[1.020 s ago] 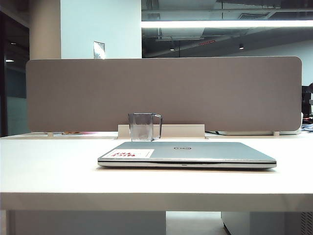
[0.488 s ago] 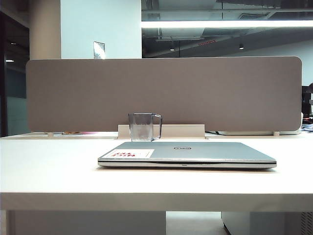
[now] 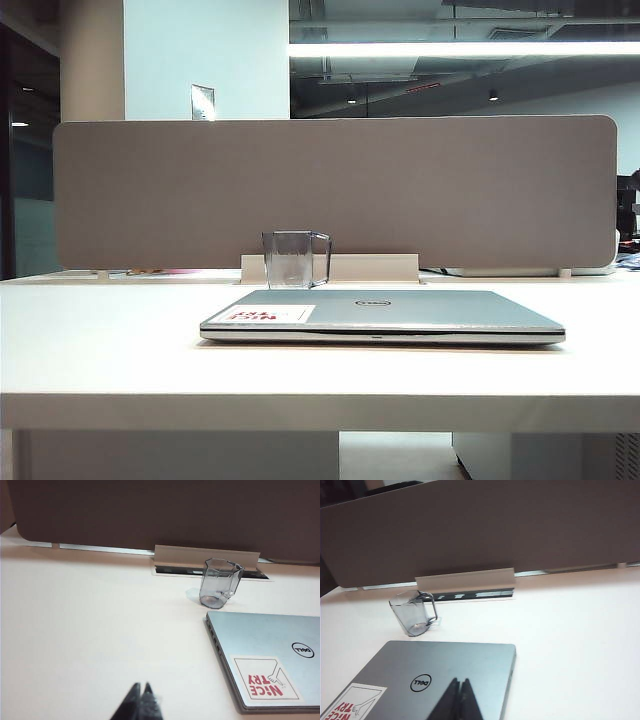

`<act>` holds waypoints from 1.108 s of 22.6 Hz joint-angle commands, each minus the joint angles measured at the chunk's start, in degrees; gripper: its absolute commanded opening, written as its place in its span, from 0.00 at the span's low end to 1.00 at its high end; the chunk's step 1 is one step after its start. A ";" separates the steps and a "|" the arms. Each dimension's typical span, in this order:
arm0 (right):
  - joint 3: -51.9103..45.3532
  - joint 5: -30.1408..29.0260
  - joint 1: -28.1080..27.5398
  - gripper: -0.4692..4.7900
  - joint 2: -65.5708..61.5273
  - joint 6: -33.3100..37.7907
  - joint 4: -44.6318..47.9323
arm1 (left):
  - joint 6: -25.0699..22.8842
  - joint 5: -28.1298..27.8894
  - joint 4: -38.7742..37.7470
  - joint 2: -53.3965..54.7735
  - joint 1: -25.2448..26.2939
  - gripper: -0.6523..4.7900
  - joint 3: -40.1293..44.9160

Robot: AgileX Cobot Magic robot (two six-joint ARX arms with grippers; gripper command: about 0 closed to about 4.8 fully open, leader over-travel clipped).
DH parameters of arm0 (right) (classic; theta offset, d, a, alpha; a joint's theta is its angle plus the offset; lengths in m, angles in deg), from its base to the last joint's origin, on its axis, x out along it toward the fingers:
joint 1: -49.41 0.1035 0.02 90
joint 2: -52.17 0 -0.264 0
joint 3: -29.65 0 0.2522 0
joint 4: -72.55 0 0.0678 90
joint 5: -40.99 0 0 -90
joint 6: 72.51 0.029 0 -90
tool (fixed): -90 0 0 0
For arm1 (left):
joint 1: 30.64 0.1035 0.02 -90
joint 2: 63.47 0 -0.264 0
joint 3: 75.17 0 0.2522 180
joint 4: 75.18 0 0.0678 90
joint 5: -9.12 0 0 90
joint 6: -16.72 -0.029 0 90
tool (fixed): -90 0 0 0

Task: Pick up the water cup and place it on the right side of the laptop.

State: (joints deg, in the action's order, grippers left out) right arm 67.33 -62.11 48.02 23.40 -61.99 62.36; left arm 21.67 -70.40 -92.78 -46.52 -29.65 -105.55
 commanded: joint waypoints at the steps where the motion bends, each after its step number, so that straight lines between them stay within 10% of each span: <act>1: 2.51 -1.05 0.85 0.09 -6.08 -0.02 2.21 | -0.07 0.26 1.49 2.40 -0.13 0.11 -0.98; 25: 22.73 -1.92 17.14 0.24 -58.58 -0.02 27.74 | -0.22 1.38 6.62 10.27 -0.15 0.11 -1.33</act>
State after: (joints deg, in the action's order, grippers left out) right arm 88.77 -63.18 65.07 -34.04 -61.99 88.94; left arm 21.50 -69.31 -86.97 -36.16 -29.73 -106.58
